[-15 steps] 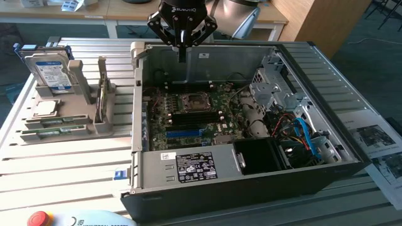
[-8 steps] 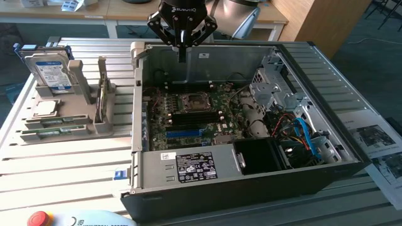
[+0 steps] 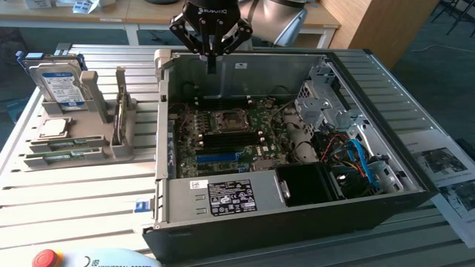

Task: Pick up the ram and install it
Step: 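Reach for the ram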

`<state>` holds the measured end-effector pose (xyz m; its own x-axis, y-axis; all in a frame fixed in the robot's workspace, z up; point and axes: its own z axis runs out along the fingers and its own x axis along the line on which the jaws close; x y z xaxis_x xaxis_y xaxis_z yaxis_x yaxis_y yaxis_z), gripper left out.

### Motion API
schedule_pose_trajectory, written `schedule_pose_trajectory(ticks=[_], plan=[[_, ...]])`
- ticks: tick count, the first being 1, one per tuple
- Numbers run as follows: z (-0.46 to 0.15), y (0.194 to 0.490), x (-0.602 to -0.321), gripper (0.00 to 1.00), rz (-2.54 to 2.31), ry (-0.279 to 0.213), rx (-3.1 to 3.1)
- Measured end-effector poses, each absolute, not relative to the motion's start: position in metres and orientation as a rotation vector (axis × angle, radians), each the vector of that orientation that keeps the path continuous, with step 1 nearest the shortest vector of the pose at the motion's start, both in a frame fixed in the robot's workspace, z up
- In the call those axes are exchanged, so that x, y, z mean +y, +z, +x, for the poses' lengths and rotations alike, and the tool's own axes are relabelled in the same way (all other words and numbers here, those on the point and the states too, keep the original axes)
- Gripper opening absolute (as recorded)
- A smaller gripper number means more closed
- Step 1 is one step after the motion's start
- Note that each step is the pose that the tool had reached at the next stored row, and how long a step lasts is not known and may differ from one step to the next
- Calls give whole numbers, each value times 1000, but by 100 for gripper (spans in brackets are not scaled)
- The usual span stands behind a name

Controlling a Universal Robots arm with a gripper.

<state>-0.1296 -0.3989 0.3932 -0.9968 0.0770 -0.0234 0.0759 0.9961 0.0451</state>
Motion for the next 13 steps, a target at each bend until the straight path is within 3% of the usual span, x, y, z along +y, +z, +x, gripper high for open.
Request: schedule_pose_trajectory(ticks=[13], plan=[[-157,393,-399,11,128,69,3113]])
